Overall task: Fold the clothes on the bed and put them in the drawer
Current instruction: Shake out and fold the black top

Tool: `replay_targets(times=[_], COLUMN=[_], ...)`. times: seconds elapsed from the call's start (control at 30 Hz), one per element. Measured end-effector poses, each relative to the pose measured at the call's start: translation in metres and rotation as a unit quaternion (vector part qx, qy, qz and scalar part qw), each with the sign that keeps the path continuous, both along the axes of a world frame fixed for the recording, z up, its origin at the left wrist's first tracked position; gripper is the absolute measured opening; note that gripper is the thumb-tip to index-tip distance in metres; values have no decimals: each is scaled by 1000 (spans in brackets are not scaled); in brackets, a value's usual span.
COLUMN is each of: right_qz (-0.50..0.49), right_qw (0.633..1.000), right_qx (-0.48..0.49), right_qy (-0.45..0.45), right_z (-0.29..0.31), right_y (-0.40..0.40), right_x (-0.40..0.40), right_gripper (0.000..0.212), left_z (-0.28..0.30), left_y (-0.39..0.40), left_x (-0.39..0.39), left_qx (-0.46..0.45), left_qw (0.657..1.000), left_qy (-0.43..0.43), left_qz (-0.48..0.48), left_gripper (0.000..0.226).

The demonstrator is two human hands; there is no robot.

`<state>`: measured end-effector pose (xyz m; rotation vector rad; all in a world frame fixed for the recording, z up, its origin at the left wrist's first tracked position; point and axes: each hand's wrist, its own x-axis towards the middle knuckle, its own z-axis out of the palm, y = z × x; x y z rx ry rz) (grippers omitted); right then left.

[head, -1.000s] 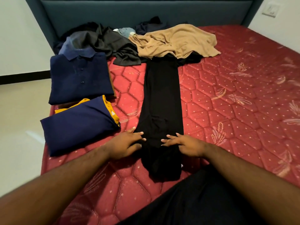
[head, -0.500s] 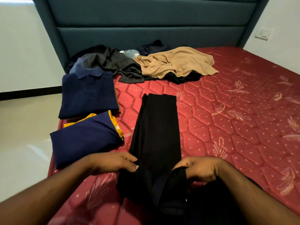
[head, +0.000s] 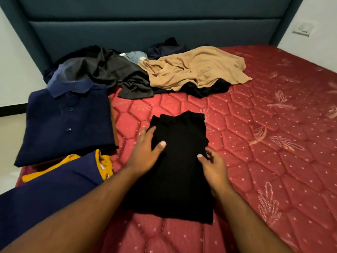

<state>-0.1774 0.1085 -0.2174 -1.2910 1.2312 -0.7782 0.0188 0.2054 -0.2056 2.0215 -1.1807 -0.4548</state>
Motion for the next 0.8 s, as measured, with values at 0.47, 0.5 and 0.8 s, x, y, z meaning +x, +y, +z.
replay_targets(times=[0.47, 0.5, 0.8], right_qz=[424, 405, 464], right_qw=[679, 685, 736], right_qx=[-306, -318, -296], right_qy=[516, 515, 393], right_z=[35, 38, 87], right_y=[100, 101, 117], right_x=[-62, -64, -93], right_gripper=[85, 75, 36], left_z=[-24, -20, 56], left_y=[133, 132, 174], left_x=[-46, -49, -65], left_qx=[93, 102, 216], left_qw=[969, 964, 919], left_qy=[-173, -196, -263], left_qz=[-152, -146, -199], left_gripper=[62, 57, 25])
